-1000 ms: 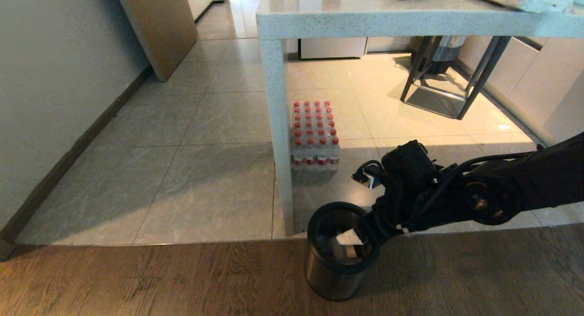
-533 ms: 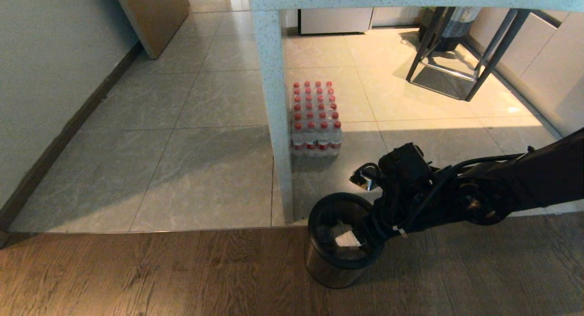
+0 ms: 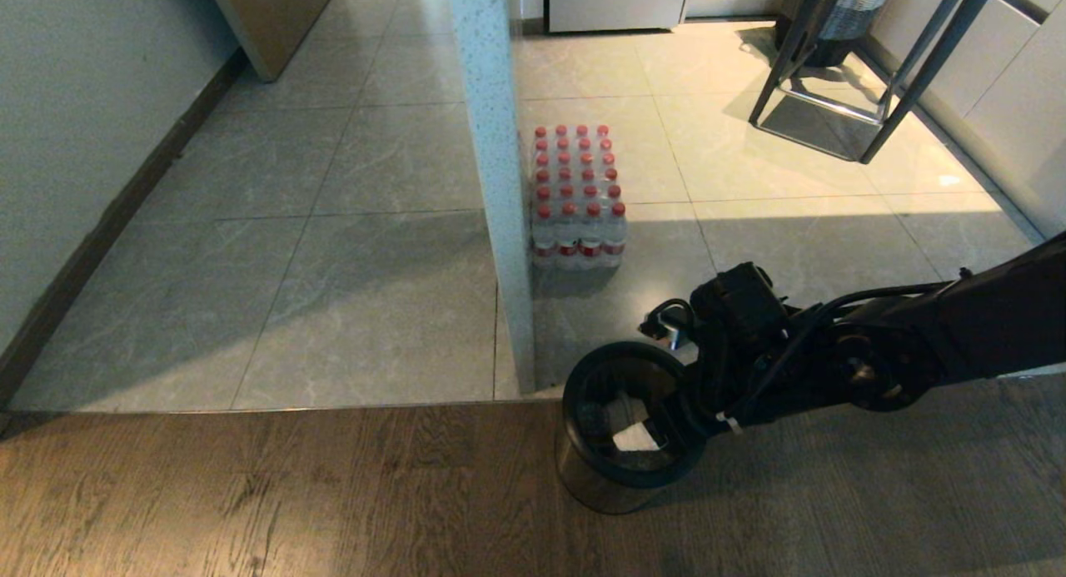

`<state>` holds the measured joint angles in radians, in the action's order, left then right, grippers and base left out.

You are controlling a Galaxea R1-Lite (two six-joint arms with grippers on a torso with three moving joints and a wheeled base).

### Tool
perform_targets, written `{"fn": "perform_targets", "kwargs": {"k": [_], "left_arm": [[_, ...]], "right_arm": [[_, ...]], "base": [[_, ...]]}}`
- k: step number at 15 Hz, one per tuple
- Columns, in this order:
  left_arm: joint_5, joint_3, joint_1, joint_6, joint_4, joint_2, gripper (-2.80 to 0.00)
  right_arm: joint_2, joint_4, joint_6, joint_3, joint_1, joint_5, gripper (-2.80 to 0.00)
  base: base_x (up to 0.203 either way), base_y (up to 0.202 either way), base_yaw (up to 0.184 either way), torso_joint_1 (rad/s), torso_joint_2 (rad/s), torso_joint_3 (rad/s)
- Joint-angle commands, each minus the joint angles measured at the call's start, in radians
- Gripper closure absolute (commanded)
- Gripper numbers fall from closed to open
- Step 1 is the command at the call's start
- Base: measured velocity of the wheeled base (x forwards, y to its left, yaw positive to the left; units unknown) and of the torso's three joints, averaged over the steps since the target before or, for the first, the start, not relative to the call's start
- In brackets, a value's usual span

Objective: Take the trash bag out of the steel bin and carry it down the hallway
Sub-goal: Place the outer trash can on the ground

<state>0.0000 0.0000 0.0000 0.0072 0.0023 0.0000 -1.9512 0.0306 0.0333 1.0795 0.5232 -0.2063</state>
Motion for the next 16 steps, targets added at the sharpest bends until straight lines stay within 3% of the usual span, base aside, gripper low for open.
{"fn": "perform_targets", "kwargs": {"k": [1,3,8,10,16], "left_arm": [[0.0,0.0,0.0,0.0,0.001,0.0,0.0],[0.0,0.0,0.0,0.0,0.001,0.0,0.0],[0.0,0.0,0.0,0.0,0.001,0.0,0.0],[0.0,0.0,0.0,0.0,0.001,0.0,0.0],[0.0,0.0,0.0,0.0,0.001,0.0,0.0]], "right_arm": [[-0.038,-0.005,-0.002,0.019,0.022,0.044,-2.8],[-0.107,-0.032,-0.005,0.049,0.049,0.121,-2.8],[-0.231,-0.11,0.034,0.109,0.081,0.164,-2.8],[-0.276,-0.11,0.053,0.168,0.096,0.233,-2.8],[-0.366,-0.24,0.129,0.181,0.142,0.22,-2.8]], "base": [[0.0,0.0,0.0,0.0,0.0,0.0],[0.0,0.0,0.0,0.0,0.0,0.0],[0.0,0.0,0.0,0.0,0.0,0.0],[0.0,0.0,0.0,0.0,0.0,0.0],[0.0,0.0,0.0,0.0,0.0,0.0]]}}
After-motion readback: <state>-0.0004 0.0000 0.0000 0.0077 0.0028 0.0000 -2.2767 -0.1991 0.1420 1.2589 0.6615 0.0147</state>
